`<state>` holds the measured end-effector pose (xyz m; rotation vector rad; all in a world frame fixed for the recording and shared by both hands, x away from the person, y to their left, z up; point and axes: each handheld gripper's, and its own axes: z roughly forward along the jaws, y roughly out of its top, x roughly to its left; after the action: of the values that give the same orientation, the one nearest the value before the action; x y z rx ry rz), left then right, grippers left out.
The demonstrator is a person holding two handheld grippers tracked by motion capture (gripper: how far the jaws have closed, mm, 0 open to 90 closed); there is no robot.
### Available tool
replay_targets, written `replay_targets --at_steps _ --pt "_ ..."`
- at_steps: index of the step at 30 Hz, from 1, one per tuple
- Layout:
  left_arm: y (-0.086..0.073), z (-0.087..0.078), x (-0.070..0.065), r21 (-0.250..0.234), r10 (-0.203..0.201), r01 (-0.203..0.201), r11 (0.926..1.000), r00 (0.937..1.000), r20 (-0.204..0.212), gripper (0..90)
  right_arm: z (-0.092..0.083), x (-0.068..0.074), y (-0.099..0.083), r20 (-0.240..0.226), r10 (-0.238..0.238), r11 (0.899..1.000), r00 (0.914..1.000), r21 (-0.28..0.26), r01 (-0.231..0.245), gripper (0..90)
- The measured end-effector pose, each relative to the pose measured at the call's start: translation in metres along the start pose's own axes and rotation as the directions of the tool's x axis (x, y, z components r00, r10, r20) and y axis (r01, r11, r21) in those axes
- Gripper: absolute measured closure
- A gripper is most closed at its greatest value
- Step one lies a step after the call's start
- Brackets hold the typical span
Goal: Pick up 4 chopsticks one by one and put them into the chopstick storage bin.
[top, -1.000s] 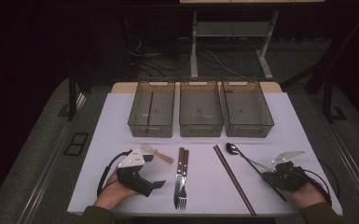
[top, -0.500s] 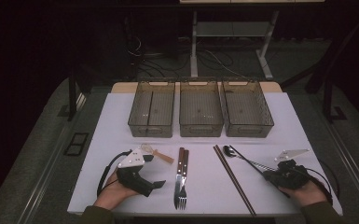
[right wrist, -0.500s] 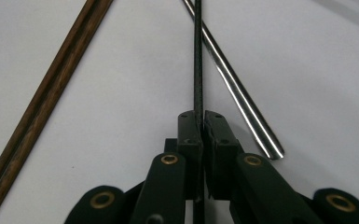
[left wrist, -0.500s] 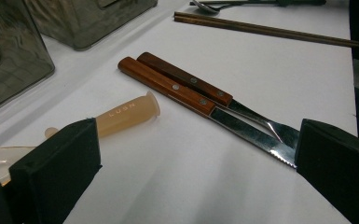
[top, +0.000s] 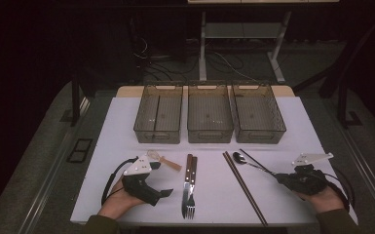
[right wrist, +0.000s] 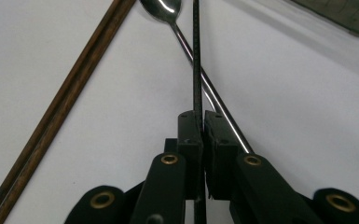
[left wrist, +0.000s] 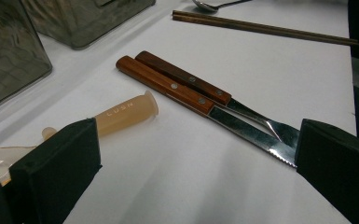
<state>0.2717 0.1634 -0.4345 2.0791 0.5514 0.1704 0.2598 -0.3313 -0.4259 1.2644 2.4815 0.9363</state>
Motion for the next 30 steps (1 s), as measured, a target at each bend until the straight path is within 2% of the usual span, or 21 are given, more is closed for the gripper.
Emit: replay_targets --at_steps 16,23,30 --pt "0.0 0.001 0.0 0.005 -0.003 0.003 1.0 1.0 0.004 0.0 -0.009 -0.003 0.006 -0.047 -0.024 0.996 0.9986 -0.091 0.019 86.1" --pt "0.0 0.001 0.0 0.006 0.0 0.0 1.0 1.0 0.005 0.0 -0.007 -0.001 0.01 -0.065 -0.045 0.994 0.9969 -0.107 0.038 86.1" --pt "0.0 0.002 0.0 0.007 0.002 -0.002 1.0 1.0 0.006 0.0 -0.009 0.0 0.019 -0.098 -0.062 0.986 0.9933 -0.159 0.046 86.1"
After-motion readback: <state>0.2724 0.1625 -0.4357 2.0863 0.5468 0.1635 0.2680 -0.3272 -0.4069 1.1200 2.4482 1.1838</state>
